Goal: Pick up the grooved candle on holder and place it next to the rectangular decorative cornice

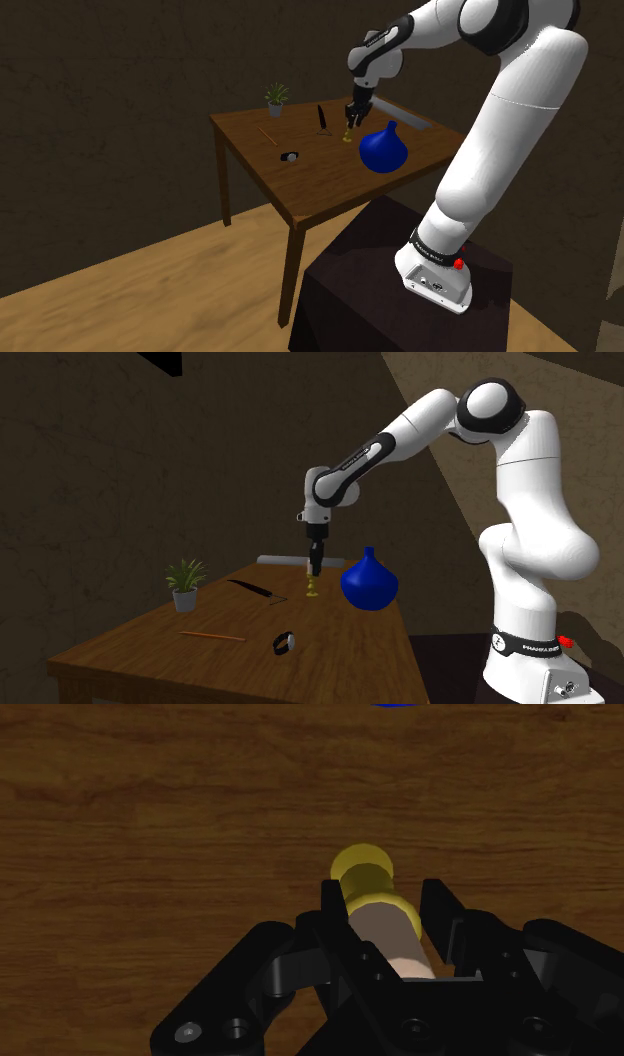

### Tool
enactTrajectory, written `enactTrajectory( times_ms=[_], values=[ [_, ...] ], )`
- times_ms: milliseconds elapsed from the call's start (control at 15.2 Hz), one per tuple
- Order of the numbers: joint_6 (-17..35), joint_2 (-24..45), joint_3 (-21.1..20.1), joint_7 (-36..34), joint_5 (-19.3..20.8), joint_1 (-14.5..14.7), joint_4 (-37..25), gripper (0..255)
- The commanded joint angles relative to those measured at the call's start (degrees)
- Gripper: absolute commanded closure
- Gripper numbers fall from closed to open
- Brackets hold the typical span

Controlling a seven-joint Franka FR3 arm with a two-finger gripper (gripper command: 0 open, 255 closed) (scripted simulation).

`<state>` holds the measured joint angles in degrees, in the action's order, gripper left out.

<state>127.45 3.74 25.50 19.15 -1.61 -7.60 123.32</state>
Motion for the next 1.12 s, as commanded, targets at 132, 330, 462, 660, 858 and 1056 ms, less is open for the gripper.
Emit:
enactTrajectory(
  times_ms=[132,330,462,660,858,1056],
  values=[
    [-3.05,-1.69,-0.01,-0.74,0.96,0.17,-1.51,255],
    [-5.28,-2.77,-0.03,-1.14,1.52,0.24,-2.77,255],
    [-6.77,-3.42,-0.05,-1.37,1.85,0.28,-3.67,255],
    [-9.01,-4.31,-0.11,-1.67,2.28,0.33,-5.11,255],
    [-11.26,-5.08,-0.18,-1.92,2.63,0.38,-6.66,255],
    [-13.51,-5.72,-0.25,-2.12,2.92,0.43,-8.33,255]
  ],
)
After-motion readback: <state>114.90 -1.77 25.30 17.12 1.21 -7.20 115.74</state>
